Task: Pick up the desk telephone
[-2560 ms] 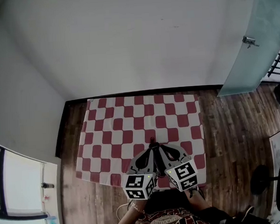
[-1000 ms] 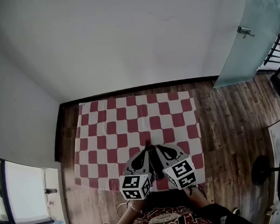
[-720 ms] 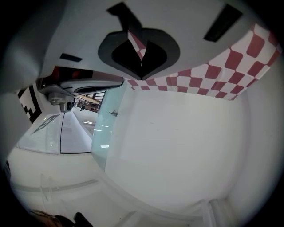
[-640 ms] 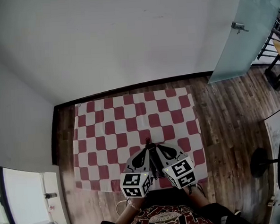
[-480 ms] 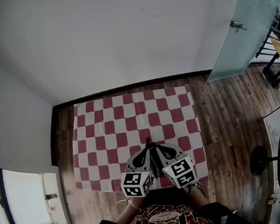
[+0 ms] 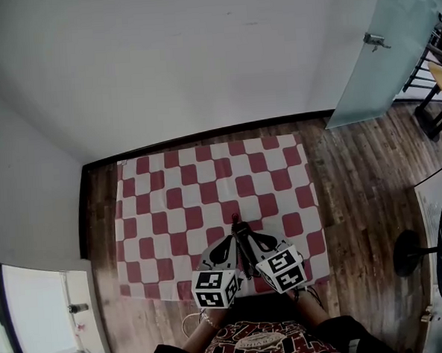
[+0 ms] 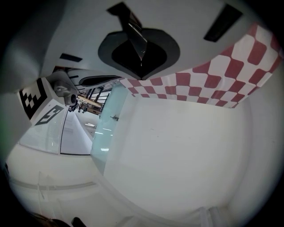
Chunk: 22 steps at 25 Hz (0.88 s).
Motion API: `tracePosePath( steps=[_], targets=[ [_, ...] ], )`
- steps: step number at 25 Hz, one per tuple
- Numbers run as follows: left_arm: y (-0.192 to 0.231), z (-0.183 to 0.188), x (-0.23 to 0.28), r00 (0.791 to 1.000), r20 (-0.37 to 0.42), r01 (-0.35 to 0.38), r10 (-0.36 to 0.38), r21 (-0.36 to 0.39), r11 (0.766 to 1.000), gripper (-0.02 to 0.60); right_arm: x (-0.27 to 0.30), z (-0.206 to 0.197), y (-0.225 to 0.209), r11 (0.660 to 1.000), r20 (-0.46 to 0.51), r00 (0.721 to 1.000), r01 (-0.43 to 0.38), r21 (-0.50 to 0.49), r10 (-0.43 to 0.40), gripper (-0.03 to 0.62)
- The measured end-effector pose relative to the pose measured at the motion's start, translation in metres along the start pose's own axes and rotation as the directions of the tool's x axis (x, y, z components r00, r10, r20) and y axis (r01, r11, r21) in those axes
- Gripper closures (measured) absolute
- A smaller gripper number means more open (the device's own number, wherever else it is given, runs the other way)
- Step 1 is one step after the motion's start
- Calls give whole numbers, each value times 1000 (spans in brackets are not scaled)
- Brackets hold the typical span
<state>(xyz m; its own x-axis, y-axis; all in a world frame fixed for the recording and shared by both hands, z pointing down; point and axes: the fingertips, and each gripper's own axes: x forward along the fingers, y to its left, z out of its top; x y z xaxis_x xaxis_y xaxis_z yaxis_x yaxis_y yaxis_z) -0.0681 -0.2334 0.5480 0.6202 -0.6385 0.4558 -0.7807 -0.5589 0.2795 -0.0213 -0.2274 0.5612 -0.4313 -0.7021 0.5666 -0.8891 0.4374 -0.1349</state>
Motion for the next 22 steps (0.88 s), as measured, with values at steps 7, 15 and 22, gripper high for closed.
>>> tracePosePath(
  steps=[7, 15, 22],
  targets=[
    [5, -12, 1, 1000, -19, -2, 2, -27, 1000, 572, 9, -20, 4, 1000, -65, 998, -10, -7, 10, 577],
    [1, -26, 7, 998, -59, 17, -19, -35, 999, 573, 18, -44, 5, 998, -116, 992, -32, 54, 38, 577],
    [0, -35, 9, 996, -85, 32, -35, -41, 999, 572, 21, -54, 3, 997, -137, 990, -32, 73, 42, 577]
  ],
)
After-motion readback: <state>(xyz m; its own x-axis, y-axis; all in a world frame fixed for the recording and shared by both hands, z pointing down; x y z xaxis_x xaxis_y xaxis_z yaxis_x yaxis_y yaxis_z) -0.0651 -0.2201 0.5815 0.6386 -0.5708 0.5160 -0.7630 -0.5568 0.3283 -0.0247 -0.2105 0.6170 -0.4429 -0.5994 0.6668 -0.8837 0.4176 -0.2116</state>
